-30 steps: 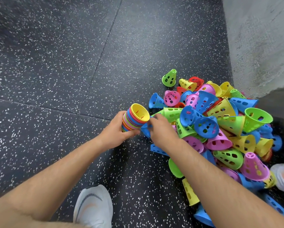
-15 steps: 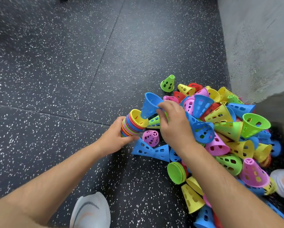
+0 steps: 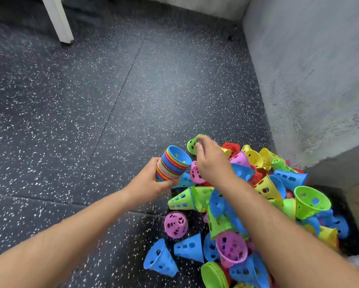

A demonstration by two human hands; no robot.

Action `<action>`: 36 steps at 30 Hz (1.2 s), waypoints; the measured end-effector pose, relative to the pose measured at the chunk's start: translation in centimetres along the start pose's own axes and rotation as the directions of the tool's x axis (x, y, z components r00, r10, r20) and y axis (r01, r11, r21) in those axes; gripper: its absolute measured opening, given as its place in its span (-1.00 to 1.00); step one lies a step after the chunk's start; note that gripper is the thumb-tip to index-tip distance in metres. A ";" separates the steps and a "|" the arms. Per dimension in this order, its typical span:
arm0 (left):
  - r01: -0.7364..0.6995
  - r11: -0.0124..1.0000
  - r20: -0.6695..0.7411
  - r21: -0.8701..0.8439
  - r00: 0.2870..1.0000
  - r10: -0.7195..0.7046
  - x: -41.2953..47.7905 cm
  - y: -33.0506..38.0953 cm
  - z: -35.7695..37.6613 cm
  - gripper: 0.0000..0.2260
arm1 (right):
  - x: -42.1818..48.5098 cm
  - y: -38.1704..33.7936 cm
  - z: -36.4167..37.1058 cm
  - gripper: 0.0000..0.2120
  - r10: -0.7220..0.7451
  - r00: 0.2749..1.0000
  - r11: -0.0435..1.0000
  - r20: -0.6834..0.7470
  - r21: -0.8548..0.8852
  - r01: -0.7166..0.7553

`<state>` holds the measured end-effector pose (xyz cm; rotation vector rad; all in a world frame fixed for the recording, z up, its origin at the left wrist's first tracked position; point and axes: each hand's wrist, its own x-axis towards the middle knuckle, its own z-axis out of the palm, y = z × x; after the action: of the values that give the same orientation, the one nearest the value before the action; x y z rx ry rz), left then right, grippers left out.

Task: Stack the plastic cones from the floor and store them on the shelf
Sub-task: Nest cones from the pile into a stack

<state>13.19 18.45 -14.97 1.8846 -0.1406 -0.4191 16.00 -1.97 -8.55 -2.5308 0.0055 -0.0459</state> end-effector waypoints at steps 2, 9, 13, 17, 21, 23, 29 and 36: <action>0.003 1.000 0.014 -0.005 1.000 -0.003 1.6 0.6 0.4 -0.52 | 3.5 2.2 0.2 -0.67 0.099 0.994 0.989 0.054 -0.117 -0.092; 0.042 0.999 0.046 0.006 0.998 -0.043 4.0 1.3 1.6 -0.58 | 9.5 4.9 3.5 -0.49 0.227 0.934 0.933 0.276 -0.338 -0.127; 0.077 0.997 0.058 -0.014 0.995 -0.076 4.0 1.5 1.3 -0.55 | 9.9 5.1 4.8 -0.67 0.232 0.938 0.921 0.258 -0.369 -0.127; 0.106 0.994 0.061 -0.039 0.993 -0.104 3.4 2.1 1.0 -0.55 | 9.4 5.0 3.9 -0.68 0.234 0.955 0.922 0.184 -0.353 -0.158; 0.104 0.995 0.013 0.002 0.994 -0.104 2.2 3.4 0.9 -0.60 | 8.2 4.3 0.6 -0.44 0.220 0.971 0.973 0.095 -0.100 -0.210; 0.103 0.995 0.000 -0.008 0.995 -0.103 1.5 4.1 0.7 -0.59 | 7.0 3.1 -1.7 -0.29 0.181 0.981 0.982 0.073 0.030 -0.184; 0.051 0.998 -0.038 0.026 0.998 -0.050 -1.4 6.7 0.5 -0.57 | 1.2 -1.4 -7.0 -0.43 0.055 0.998 0.943 -0.008 0.328 -0.049; -0.015 1.000 -0.007 0.028 1.000 0.015 -6.9 10.1 1.4 -0.54 | -6.2 -5.4 -9.2 -0.55 0.037 0.999 0.919 0.027 0.391 -0.044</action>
<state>7.34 15.75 -4.45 1.9111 -0.1561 -0.4021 9.49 -2.74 1.85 -2.1276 0.0379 -0.0055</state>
